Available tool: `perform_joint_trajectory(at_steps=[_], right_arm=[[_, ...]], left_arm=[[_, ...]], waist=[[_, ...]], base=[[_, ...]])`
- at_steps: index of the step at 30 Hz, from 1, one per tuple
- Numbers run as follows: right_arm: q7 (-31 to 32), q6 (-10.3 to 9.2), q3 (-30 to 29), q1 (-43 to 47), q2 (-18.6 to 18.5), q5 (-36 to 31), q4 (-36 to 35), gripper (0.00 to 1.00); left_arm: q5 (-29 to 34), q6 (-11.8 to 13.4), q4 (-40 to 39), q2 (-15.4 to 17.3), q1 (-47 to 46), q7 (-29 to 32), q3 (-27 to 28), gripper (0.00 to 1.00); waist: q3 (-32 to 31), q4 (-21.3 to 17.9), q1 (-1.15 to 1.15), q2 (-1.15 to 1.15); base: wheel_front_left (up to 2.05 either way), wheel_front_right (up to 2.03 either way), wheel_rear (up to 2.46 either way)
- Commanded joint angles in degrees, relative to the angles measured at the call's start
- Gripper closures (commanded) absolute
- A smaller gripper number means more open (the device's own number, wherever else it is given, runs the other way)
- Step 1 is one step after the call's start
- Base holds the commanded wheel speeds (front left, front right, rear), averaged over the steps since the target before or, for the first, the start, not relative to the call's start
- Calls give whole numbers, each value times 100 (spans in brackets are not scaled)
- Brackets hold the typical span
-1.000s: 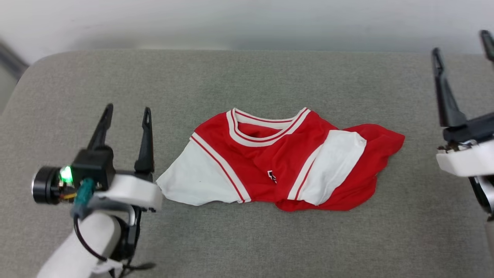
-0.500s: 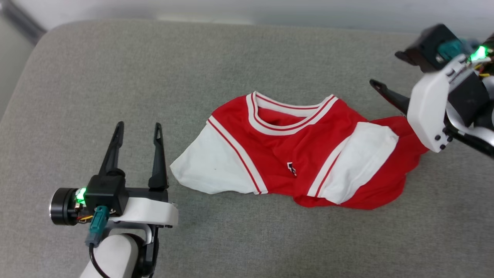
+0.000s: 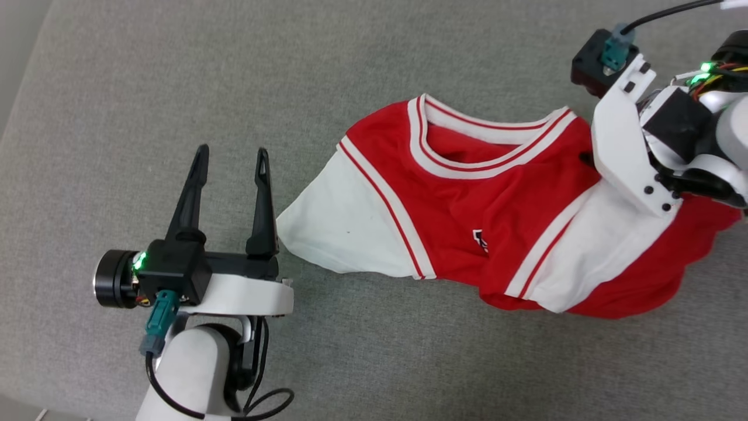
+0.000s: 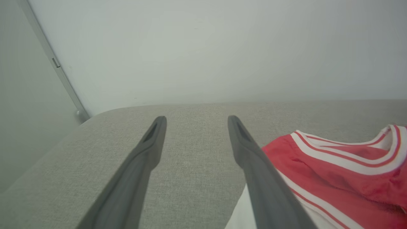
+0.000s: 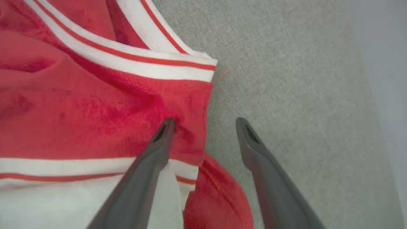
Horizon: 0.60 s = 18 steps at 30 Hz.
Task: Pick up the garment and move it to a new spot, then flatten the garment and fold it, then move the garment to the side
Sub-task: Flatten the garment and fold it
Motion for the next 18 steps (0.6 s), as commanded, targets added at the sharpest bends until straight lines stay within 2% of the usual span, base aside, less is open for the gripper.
perform_joint_trajectory(at_steps=[1,8,9,10,14,18], right_arm=[[-133,-2,399,-137,150,-1,327,0],[36,7,826,249,164,97,465,0],[48,8,848,296,159,88,422,68],[-16,9,853,320,150,69,366,100],[-425,6,780,225,84,138,302,100],[-1151,-3,737,34,-30,199,156,100]], left_arm=[[128,-164,-16,-181,-150,-15,120,0],[244,-346,56,-342,-168,-15,245,0],[256,-359,73,-357,-153,-15,275,0],[263,-379,94,-370,-131,-15,310,0],[319,-438,163,-392,-9,-15,425,0],[373,-486,179,-412,128,-15,524,0]], waist=[[350,195,-1,0],[437,256,-1,0],[419,246,-1,0],[387,230,-1,0],[154,112,-1,0],[-161,-35,-1,0]], base=[[0,0,0],[0,0,0],[0,0,0],[0,0,0],[0,0,0],[0,0,0]])
